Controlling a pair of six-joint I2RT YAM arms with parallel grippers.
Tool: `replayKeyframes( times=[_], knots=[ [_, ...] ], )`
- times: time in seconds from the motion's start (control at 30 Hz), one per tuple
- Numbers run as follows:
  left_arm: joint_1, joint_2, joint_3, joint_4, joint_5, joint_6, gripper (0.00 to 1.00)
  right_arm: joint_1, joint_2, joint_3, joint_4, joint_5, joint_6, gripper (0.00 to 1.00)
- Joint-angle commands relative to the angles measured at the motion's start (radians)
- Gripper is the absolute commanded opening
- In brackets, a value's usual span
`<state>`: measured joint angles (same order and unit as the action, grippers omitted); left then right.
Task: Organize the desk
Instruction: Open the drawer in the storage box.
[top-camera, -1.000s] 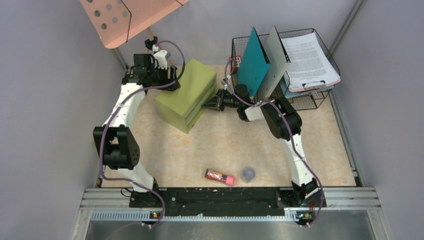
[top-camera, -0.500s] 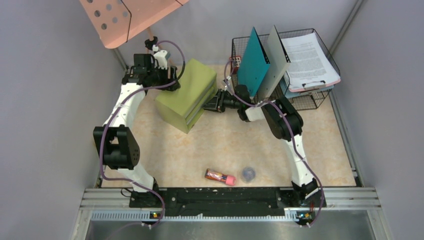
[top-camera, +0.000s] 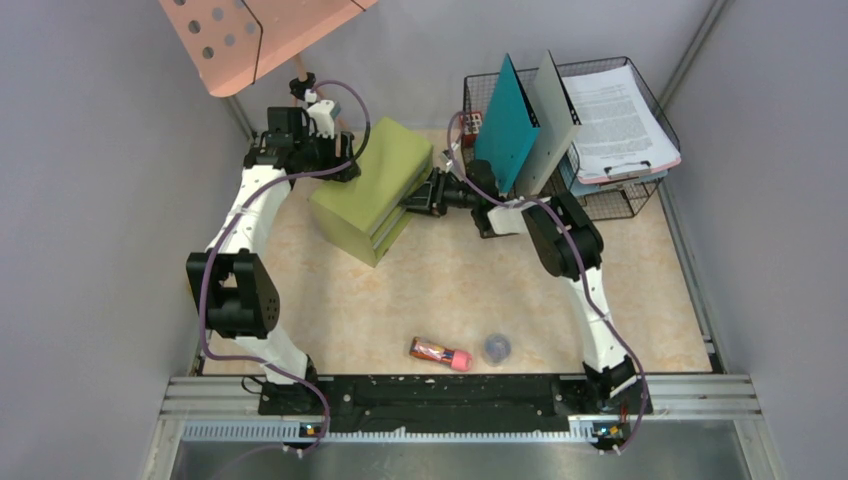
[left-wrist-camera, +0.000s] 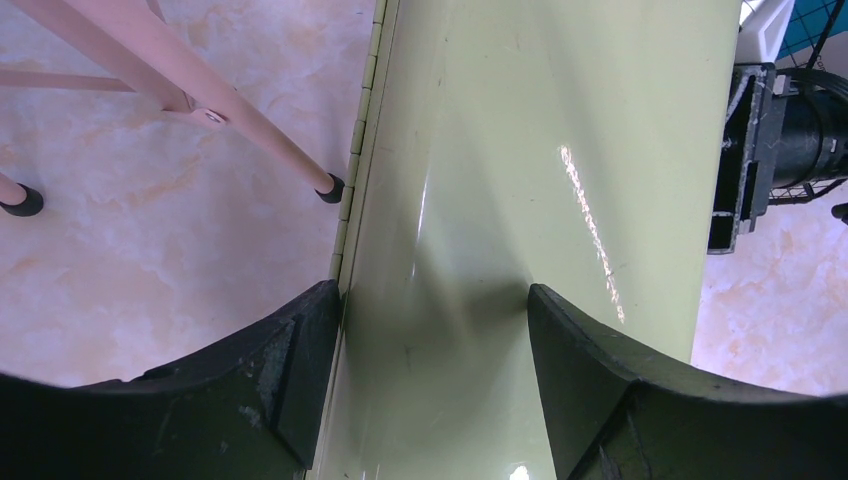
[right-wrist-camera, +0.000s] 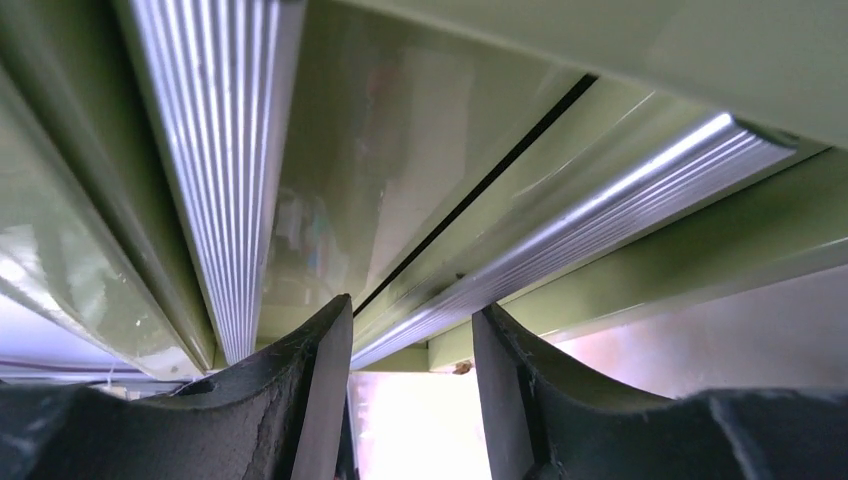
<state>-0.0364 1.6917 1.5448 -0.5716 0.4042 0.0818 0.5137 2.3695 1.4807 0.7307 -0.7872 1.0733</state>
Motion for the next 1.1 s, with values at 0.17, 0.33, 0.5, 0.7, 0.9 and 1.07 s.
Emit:
replayKeyframes(
  times=[0.17,0.33,0.5,0.7,0.9,1.07],
  knots=[
    [-0.026,0.069,-0.037,-0.209,0.031,0.004,0.71,-0.006,0.062,0.1,0.029,-0.016,-0.02,0.44],
    [-0.026,0.075,-0.032,-0.211,0.035,0.003,0.71,-0.005,0.088,0.108,0.1,-0.03,0.012,0.32],
    [-0.026,0.077,-0.035,-0.211,0.035,0.004,0.71,-0.007,0.116,0.1,0.241,-0.055,0.096,0.1],
    [-0.026,0.078,-0.034,-0.209,0.03,0.004,0.71,-0.012,0.081,0.019,0.317,-0.047,0.117,0.0],
    [-0.026,0.078,-0.034,-0.209,0.021,0.003,0.71,-0.014,0.032,-0.053,0.298,-0.03,0.084,0.0],
    [-0.025,0.073,-0.032,-0.21,-0.003,0.004,0.71,-0.014,-0.008,-0.11,0.255,-0.01,0.034,0.0]
  ],
)
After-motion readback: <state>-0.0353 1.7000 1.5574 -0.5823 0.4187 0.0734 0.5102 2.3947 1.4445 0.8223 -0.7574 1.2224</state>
